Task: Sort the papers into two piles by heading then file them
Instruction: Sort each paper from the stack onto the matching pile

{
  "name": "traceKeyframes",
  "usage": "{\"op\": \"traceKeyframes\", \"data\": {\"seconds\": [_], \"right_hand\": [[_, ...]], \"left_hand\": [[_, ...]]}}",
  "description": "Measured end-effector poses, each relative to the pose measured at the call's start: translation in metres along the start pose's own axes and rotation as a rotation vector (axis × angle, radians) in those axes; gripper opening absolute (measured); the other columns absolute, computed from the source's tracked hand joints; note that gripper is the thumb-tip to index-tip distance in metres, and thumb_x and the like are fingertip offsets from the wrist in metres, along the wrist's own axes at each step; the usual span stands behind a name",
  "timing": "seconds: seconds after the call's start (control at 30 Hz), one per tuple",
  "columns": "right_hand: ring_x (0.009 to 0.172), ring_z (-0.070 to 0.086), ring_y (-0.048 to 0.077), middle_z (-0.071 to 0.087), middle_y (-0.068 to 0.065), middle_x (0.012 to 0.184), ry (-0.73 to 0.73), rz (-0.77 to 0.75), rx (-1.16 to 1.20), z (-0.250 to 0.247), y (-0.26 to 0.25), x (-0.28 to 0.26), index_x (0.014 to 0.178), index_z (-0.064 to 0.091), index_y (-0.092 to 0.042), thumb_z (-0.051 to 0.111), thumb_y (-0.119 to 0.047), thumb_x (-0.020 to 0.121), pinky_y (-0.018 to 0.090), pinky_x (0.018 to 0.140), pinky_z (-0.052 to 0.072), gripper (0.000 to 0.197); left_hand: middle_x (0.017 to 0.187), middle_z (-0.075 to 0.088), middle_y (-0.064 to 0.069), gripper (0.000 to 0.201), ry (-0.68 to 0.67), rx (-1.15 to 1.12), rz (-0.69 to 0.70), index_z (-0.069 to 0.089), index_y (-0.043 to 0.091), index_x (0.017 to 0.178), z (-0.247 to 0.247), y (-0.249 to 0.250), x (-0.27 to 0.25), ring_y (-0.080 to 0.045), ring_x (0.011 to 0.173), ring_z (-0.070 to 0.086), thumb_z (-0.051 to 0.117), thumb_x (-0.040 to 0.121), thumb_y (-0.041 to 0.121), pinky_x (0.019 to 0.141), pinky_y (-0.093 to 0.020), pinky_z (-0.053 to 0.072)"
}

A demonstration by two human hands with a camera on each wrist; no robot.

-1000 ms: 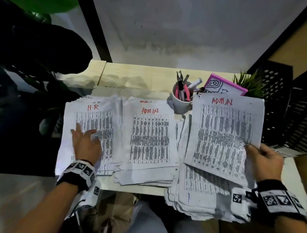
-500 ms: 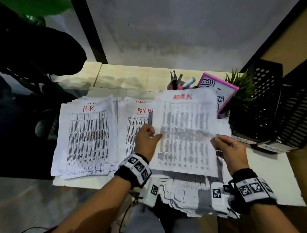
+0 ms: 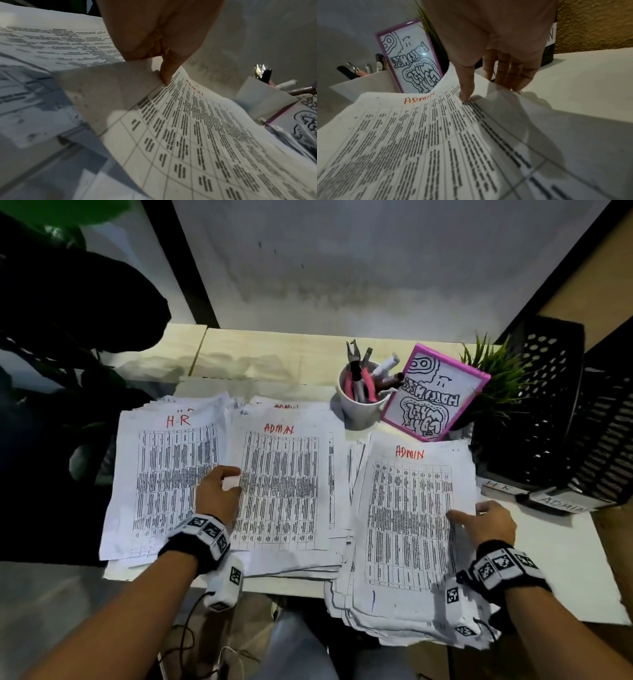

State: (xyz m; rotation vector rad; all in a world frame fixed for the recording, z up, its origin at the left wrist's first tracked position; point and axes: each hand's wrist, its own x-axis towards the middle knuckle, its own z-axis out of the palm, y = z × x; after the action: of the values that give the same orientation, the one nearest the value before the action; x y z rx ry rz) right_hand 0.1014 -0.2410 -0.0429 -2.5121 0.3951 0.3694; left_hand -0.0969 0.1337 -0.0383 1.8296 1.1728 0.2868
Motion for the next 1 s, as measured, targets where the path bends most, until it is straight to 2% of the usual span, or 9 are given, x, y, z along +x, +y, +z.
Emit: {"op": "traceKeyframes", "data": {"seconds": [0.17,0.3,0.4,0.53,0.63,0.7,0.77,0.87,1.0], "right_hand": [[0.066,0.048,0.028,0.054,0.014,0.067,0.101,0.0,0.043,-0.003,0.0,-0.004,0.07,0.06,0.003,0.075,-0.009,0.074,0.03,0.063,0.038,0.02],[0.069,0.056,0.03,0.062,0.016,0.067,0.098,-0.082,0.038,-0.01,0.003,0.0,0.078,0.073,0.001,0.076,-0.015,0.076,0.027,0.067,0.041,0.016],[0.084,0.065,0.033,0.072,0.019,0.083,0.123,-0.19,0.071,-0.013,0.01,0.003,0.093,0.075,-0.001,0.073,-0.014,0.081,0.029,0.077,0.048,0.018],[0.085,0.064,0.023,0.072,0.016,0.092,0.168,-0.3,0.324,-0.026,0.014,0.001,0.099,0.072,0.004,0.068,-0.004,0.083,0.018,0.078,0.046,0.018],[0.067,0.061,0.001,0.07,-0.01,0.069,0.039,-0.183,0.644,-0.037,0.015,-0.002,0.085,0.073,-0.01,0.064,0.001,0.084,0.011,0.068,0.049,0.014],[0.059,0.06,-0.001,0.068,-0.013,0.061,-0.022,-0.142,0.77,-0.042,0.019,-0.003,0.069,0.074,-0.021,0.064,0.004,0.082,0.012,0.061,0.05,0.03],[0.055,0.059,0.003,0.066,-0.01,0.057,-0.091,-0.104,0.868,-0.045,0.019,-0.007,0.063,0.074,-0.02,0.063,0.009,0.079,0.012,0.055,0.048,0.035],[0.055,0.059,0.009,0.066,-0.005,0.057,-0.181,-0.042,0.973,-0.045,0.013,-0.012,0.061,0.073,-0.014,0.059,0.011,0.078,0.013,0.052,0.048,0.034],[0.057,0.062,0.014,0.069,0.002,0.064,-0.203,0.064,1.078,-0.042,0.004,-0.019,0.086,0.068,-0.005,0.061,-0.01,0.087,0.018,0.053,0.051,0.008]], "left_hand": [[0.097,0.061,-0.013,0.024,-0.037,0.154,0.087,0.06,0.001,0.107,0.012,-0.003,0.006,-0.018,0.066,0.051,0.051,0.086,-0.007,0.05,-0.013,0.038],[0.135,0.048,-0.017,0.029,0.055,0.319,0.115,0.06,0.009,0.105,0.023,0.002,0.006,-0.03,0.123,0.045,0.062,0.078,-0.002,0.095,-0.035,0.039],[0.149,0.031,-0.017,0.033,0.156,0.388,0.253,0.06,0.009,0.11,0.038,0.022,-0.007,-0.037,0.137,0.025,0.062,0.077,0.001,0.109,-0.047,0.027],[0.138,0.042,-0.007,0.033,-0.021,0.09,0.446,0.056,0.008,0.117,0.073,0.058,-0.038,-0.025,0.128,0.039,0.06,0.085,0.002,0.098,-0.02,0.036],[0.119,0.055,-0.001,0.035,-0.251,-0.175,0.282,0.052,0.013,0.12,0.099,0.084,-0.064,-0.017,0.109,0.055,0.065,0.087,0.015,0.079,-0.016,0.049],[0.116,0.057,0.005,0.043,-0.462,-0.246,0.123,0.05,0.018,0.122,0.116,0.098,-0.081,-0.014,0.104,0.059,0.069,0.085,0.029,0.067,-0.011,0.048],[0.107,0.061,0.011,0.034,-0.631,-0.337,0.055,0.053,0.023,0.111,0.133,0.102,-0.096,-0.008,0.095,0.063,0.071,0.083,0.032,0.072,-0.017,0.053],[0.077,0.062,0.007,0.016,-0.545,-0.289,0.088,0.057,0.023,0.08,0.146,0.098,-0.1,-0.011,0.072,0.06,0.068,0.083,0.033,0.076,-0.029,0.051],[0.093,0.071,-0.008,0.018,-0.386,-0.423,-0.005,0.063,0.012,0.103,0.129,0.102,-0.083,-0.021,0.081,0.068,0.066,0.086,0.02,0.074,-0.034,0.057]]}}
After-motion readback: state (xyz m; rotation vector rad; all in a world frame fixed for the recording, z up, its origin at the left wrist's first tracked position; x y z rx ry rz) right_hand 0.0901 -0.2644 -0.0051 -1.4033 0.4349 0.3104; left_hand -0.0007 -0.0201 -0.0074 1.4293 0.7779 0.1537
